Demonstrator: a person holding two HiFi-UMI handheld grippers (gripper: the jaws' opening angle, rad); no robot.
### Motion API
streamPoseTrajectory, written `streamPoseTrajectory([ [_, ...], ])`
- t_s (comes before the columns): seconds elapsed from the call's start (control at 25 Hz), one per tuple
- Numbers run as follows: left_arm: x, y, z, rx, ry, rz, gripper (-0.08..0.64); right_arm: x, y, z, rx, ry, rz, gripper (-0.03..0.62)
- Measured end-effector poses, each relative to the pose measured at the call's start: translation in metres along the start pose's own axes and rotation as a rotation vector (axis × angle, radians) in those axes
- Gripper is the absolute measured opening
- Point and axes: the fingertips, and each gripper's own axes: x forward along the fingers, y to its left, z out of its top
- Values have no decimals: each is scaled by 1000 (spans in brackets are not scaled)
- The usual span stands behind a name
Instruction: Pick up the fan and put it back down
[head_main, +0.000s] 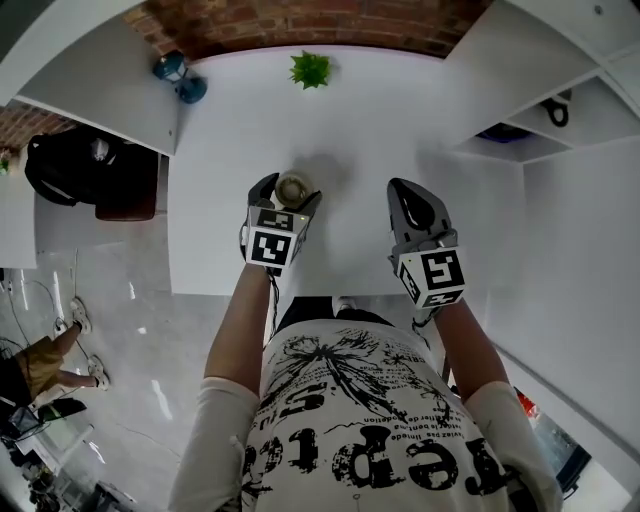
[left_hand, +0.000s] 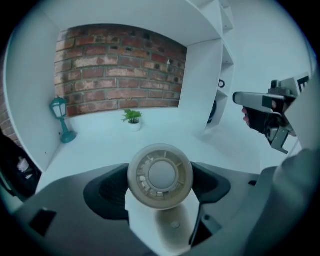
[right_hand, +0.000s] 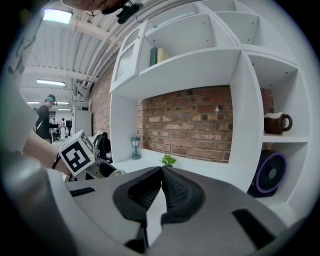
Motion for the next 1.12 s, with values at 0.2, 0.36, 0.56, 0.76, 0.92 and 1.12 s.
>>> streamPoseTrajectory([
  [0.2,-48,-20,44,52,-161,-12,383,-24,7,26,-9,-56,-7,15],
  [0.36,-90,-45,71,108,-271,-13,383,-50,14,44,-19,-100,-5,15],
  [0.56,-150,-75,105,164,-431,-8,383,-83,19,69,-41,-166,-12,14],
  [0.76,-217,-98,129,201,-601,11,383,-117,23,90,-68,-223,-17,15],
  [0.92,-260,-105,141,182,-719,37,383,-138,26,104,-81,-259,-14,15],
  [1.12,-289,-117,151,172,-838,36,383,-150,29,111,-94,-281,-10,15],
])
